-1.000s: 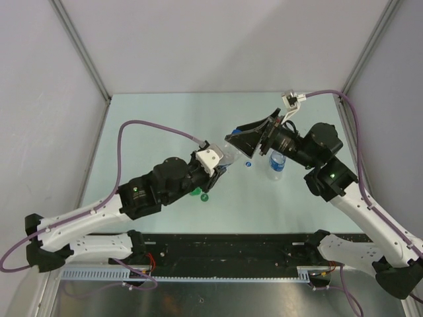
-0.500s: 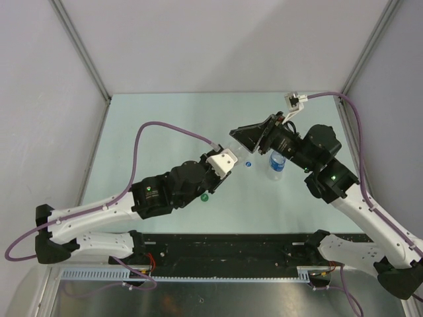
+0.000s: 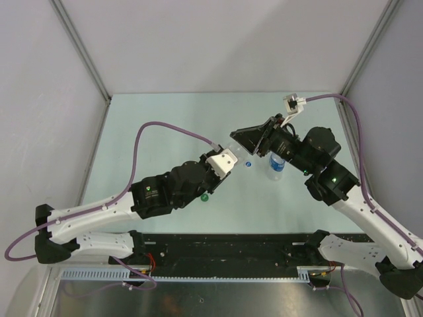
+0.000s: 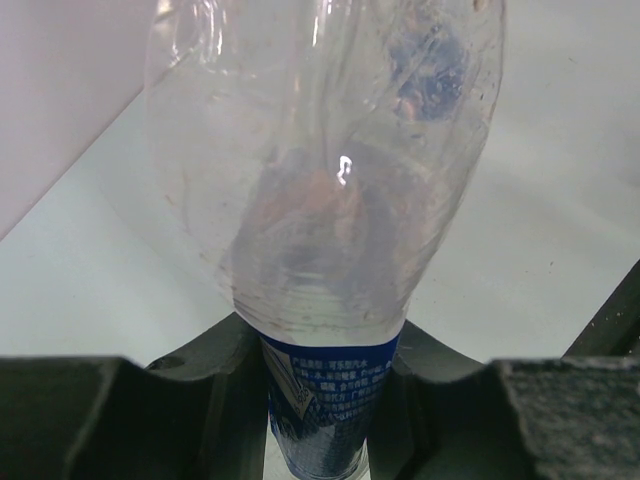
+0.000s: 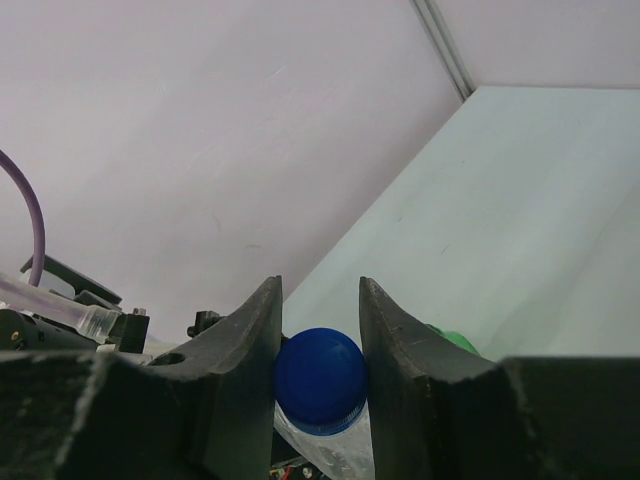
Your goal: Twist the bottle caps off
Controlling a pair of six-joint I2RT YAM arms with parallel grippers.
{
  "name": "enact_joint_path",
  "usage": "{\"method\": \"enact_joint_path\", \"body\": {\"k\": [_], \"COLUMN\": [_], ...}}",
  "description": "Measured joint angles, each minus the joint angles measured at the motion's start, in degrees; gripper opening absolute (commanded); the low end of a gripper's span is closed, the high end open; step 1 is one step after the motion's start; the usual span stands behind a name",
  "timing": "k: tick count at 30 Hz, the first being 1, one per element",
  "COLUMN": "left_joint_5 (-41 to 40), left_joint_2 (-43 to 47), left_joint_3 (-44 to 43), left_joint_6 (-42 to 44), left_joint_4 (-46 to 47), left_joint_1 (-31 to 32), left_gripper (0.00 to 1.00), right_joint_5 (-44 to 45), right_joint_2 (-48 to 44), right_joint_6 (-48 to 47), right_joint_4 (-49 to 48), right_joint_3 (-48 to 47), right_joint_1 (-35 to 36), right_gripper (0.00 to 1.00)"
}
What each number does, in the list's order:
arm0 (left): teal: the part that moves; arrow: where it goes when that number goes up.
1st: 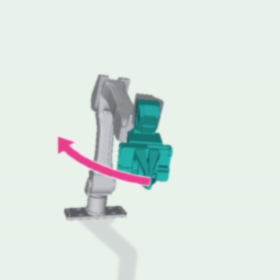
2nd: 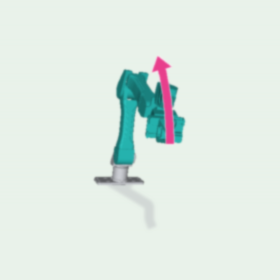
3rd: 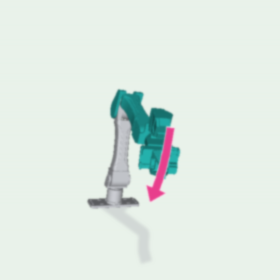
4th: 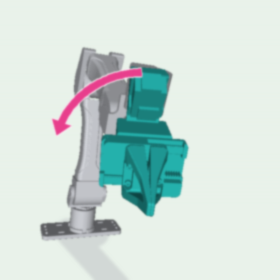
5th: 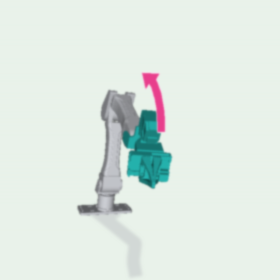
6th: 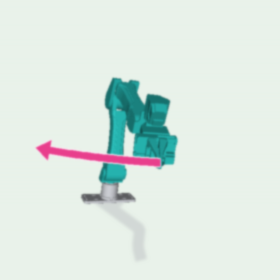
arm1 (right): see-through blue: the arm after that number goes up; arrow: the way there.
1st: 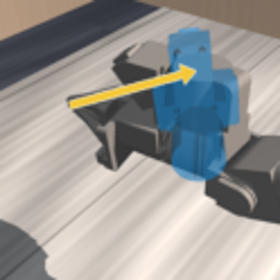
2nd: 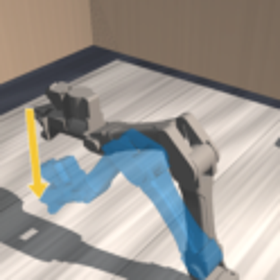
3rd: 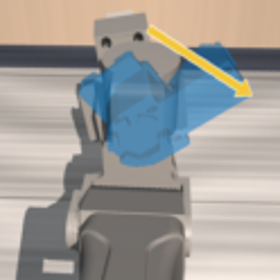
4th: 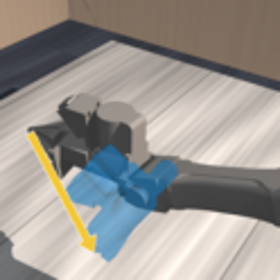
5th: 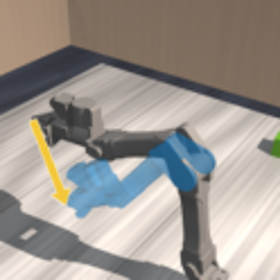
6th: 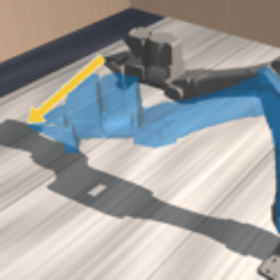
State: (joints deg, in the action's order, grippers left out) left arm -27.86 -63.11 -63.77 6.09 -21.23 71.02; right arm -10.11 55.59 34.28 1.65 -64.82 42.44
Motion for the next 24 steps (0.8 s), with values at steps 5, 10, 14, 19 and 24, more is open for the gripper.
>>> {"method": "enact_joint_path", "body": {"k": [5,10,14,19,24], "left_joint_5": [1.29,4.52,10.34,23.96,38.77], "left_joint_2": [0.00,0.55,2.21,5.88,8.04], "left_joint_3": [0.00,0.00,0.35,2.54,4.81], "left_joint_6": [0.04,0.42,0.63,1.42,1.46], "left_joint_4": [0.00,0.04,0.15,1.27,2.51], "left_joint_1": [0.00,-0.07,-0.74,-4.37,-8.33], "left_gripper": [0.00,0.00,0.00,0.00,0.00], "right_joint_5": [-0.24,-2.03,-5.55,-13.60,-24.44], "right_joint_2": [-0.50,-1.81,-3.56,-4.68,-4.94], "right_joint_6": [-1.03,-2.97,-4.76,-6.99,-7.41], "right_joint_4": [0.46,-0.11,-1.84,-5.09,-9.42], "right_joint_3": [0.00,0.68,1.73,2.71,4.20], "right_joint_1": [0.11,0.09,0.09,-0.70,-2.60], "right_gripper": [0.00,0.00,0.00,0.00,0.00]}}
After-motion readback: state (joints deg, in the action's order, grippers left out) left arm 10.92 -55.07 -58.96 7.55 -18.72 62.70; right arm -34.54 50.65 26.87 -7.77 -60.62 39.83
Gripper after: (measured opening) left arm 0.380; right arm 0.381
